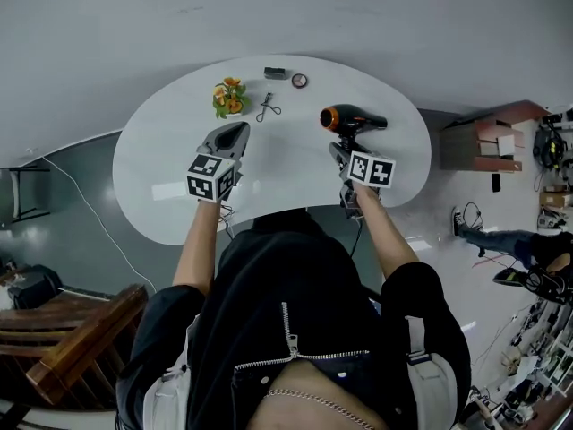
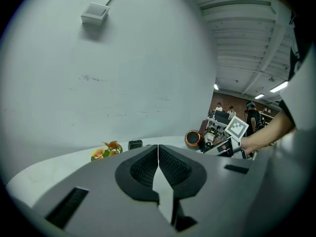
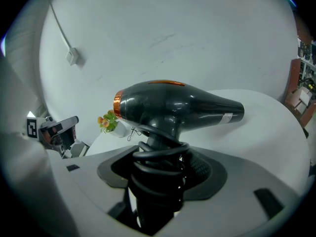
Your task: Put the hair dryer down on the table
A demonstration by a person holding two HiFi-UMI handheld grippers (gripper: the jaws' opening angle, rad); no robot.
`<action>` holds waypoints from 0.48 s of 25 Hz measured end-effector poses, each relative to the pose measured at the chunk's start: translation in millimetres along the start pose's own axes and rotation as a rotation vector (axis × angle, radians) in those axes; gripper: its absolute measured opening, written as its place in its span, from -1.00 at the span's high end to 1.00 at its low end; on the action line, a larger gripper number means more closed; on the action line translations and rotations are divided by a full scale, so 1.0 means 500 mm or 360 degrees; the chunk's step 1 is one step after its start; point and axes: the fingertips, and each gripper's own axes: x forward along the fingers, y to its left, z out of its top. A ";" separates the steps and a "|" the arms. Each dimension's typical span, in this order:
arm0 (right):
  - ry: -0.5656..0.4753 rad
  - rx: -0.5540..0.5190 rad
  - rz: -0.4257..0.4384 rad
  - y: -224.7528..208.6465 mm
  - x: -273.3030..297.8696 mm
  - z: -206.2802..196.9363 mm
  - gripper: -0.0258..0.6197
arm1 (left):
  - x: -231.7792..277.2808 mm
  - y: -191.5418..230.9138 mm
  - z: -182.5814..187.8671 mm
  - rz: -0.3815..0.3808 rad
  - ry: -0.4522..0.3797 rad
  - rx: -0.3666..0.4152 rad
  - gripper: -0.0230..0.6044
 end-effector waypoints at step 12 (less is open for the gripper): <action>0.0150 -0.0069 -0.0142 -0.029 0.100 -0.010 0.07 | -0.060 0.069 -0.035 0.0120 0.0018 -0.0059 0.86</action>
